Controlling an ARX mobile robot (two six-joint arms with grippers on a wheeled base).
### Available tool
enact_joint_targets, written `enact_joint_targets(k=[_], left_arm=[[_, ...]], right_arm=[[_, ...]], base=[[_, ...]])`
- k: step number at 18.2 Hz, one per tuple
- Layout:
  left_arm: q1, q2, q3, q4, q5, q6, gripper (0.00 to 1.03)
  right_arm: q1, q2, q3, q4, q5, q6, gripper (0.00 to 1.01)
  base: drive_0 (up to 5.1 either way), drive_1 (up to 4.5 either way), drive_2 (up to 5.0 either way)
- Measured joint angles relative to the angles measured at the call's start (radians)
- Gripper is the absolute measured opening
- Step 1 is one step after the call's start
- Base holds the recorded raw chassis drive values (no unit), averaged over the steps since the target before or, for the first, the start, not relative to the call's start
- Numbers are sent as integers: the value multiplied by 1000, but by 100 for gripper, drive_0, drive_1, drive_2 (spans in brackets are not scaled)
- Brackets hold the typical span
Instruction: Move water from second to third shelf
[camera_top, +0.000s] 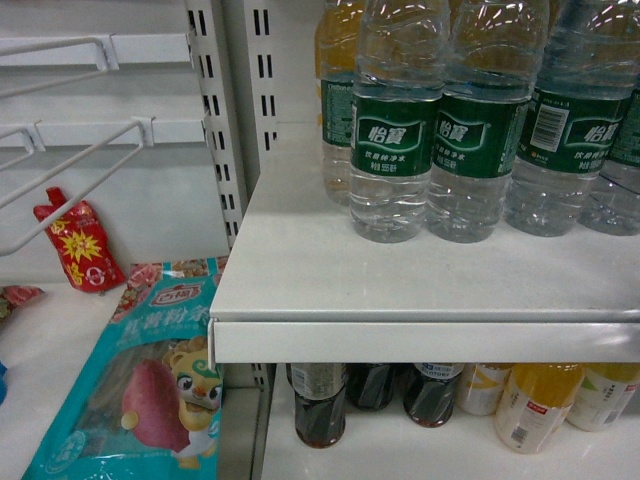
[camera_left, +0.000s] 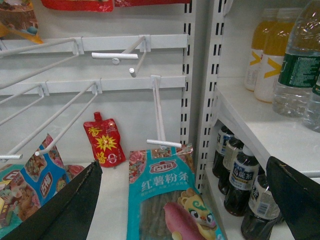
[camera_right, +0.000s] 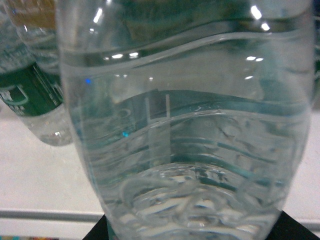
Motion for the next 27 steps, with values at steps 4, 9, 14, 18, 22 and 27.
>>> enact_joint_targets(k=[4,9,14,18,22,27], left_arm=[[0,0,0,0,0,0,98],[0,0,0,0,0,0,98],[0,0,0,0,0,0,98],[0,0,0,0,0,0,98],[0,0,0,0,0,0,98],[0,0,0,0,0,0,98]], right_arm=[[23,145,135,36,-14,-3,39],[43,247,194,75,-3,-43,39],[43,274,209,80,-3,-56,39],[42,318,236,79,-3,-60,39],[40,347,257,88,-3,-48,39],[47,378,255,149,9,-36,39]], base=[[0,0,0],[0,0,0],[0,0,0],[0,0,0],[0,0,0],[0,0,0]])
